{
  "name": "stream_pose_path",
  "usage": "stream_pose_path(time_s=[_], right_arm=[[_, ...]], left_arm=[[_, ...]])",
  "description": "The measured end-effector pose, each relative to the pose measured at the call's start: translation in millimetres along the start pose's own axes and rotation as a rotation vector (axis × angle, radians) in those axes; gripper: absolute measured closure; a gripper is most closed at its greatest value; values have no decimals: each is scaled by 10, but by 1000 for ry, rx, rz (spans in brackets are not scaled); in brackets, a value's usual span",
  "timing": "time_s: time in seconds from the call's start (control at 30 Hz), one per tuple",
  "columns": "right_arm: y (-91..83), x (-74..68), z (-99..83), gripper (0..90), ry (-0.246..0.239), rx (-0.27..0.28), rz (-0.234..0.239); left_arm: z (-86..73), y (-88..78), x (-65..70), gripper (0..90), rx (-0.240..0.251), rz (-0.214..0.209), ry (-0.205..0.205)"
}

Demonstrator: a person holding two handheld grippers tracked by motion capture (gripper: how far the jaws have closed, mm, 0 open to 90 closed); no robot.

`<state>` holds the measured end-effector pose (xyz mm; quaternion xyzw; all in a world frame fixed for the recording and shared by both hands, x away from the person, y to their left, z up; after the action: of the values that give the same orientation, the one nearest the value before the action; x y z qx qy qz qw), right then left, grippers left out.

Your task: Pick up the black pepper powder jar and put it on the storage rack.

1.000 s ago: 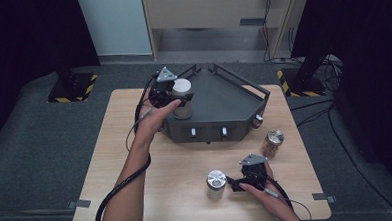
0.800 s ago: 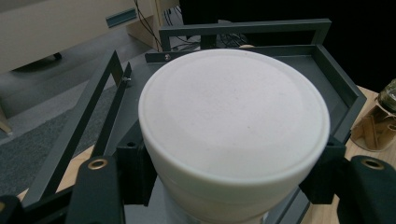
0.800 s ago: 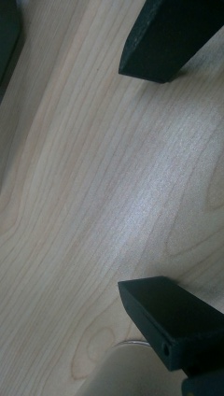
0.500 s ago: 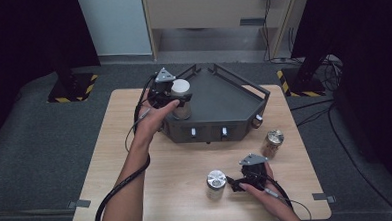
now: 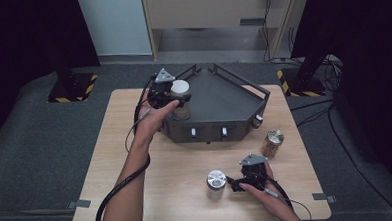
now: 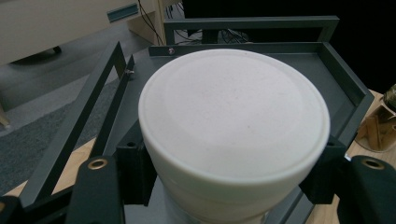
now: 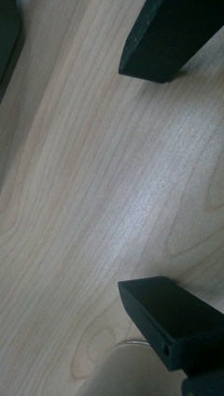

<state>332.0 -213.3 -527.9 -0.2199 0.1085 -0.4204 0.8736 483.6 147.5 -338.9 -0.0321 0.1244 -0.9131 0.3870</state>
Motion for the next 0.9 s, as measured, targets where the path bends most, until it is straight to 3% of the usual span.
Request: stream_pose_path(time_s=[0.17, 0.57, 0.73, 0.9], right_arm=[[0, 0, 0, 6, -1, 0, 0], [0, -1, -1, 6, -1, 0, -1], [0, 0, -1, 6, -2, 1, -1], [0, -2, 0, 6, 1, 0, -1]], left_arm=[[-13, -19, -20, 327, 2, -6, -7], [-17, -24, 12, 317, 4, 10, 31], [-4, -38, 29, 174, -4, 27, 44], [-4, -79, 58, 110, -12, 41, 60]])
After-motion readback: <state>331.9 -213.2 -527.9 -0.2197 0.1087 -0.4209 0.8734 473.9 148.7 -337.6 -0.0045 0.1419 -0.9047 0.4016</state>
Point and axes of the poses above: each handheld gripper's, and its own axes: y roughly forward along the jaws, z roughly out of its top, x roughly to its right, the point moved 10 cm from there along y, roughly forward along the jaws, and after that the axes turned 14 degrees about x, right-handed, at the moved point
